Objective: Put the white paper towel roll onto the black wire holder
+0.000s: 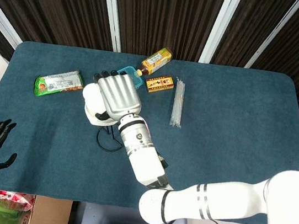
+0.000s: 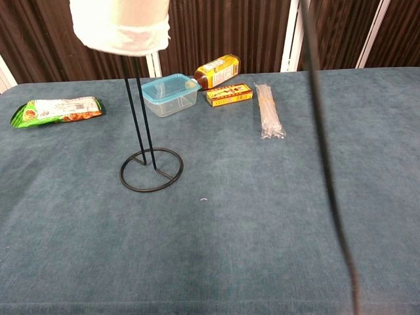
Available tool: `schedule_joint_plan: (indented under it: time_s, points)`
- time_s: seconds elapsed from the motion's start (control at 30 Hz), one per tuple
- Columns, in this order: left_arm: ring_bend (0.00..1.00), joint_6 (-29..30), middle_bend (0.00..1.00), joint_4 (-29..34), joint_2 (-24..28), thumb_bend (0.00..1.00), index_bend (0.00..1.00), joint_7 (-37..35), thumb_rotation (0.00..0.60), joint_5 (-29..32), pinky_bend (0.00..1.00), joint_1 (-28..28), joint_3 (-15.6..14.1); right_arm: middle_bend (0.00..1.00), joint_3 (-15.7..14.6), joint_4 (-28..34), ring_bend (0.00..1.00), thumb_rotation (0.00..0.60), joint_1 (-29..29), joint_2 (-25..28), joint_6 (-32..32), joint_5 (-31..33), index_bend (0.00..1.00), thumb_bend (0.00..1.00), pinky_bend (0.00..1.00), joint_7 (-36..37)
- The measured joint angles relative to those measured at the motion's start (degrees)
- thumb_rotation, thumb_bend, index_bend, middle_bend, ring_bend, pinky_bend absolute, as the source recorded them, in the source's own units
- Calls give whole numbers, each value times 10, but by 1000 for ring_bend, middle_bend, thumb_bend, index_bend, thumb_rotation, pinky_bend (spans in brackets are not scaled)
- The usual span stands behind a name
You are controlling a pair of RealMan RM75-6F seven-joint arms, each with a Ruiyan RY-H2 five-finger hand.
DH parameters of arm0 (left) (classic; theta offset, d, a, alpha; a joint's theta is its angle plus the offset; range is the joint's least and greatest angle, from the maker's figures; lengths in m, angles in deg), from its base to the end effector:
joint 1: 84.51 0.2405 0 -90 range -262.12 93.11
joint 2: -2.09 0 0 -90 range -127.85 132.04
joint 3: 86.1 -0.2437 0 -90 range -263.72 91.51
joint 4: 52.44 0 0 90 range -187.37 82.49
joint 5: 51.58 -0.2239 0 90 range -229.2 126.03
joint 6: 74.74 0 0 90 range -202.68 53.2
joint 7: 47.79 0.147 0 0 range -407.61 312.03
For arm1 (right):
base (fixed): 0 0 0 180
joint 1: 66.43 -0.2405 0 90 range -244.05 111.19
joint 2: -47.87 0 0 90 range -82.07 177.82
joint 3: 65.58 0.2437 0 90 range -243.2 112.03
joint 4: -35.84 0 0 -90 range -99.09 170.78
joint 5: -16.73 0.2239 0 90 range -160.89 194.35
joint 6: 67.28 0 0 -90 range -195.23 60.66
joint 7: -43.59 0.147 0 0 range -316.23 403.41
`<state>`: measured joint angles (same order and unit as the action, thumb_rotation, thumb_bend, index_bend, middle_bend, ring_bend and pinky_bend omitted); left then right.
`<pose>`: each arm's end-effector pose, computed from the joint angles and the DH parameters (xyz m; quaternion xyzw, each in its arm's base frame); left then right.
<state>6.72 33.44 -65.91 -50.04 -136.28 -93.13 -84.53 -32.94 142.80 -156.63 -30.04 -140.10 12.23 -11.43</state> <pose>-0.3181 0.2013 0.1208 -0.6142 -0.3960 -0.3770 0.5691 0.1704 -0.3435 0.0649 0.7282 -0.3070 0.4349 0.4316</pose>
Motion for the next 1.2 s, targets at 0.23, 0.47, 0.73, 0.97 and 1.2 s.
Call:
schedule_joint_plan:
  time_s: [0.23,0.47,0.73,0.97,1.2]
  points:
    - [0,0,0,1,3,365,0,-3,600,-1,55,1,0,679,-8,-46,641,600,-32,-46,-10,31,566,293,716,-19]
    - [0,-2,0,-1,4,366,0,-8,600,-2,55,1,1,86,-1,-42,71,600,-30,-50,-2,59,0,187,168,-14]
    - [0,0,0,0,4,367,0,-10,600,-11,55,1,-2,0,12,-6,0,600,-22,-21,3,92,0,99,0,-20]
    - [0,2,0,0,3,368,0,-9,600,-15,55,2,-3,0,11,57,0,600,6,41,-7,76,0,94,0,-21]
    - [0,37,0,-10,-1,388,0,-30,600,-41,47,7,-3,0,-53,176,0,600,106,121,-37,-35,0,95,0,3]
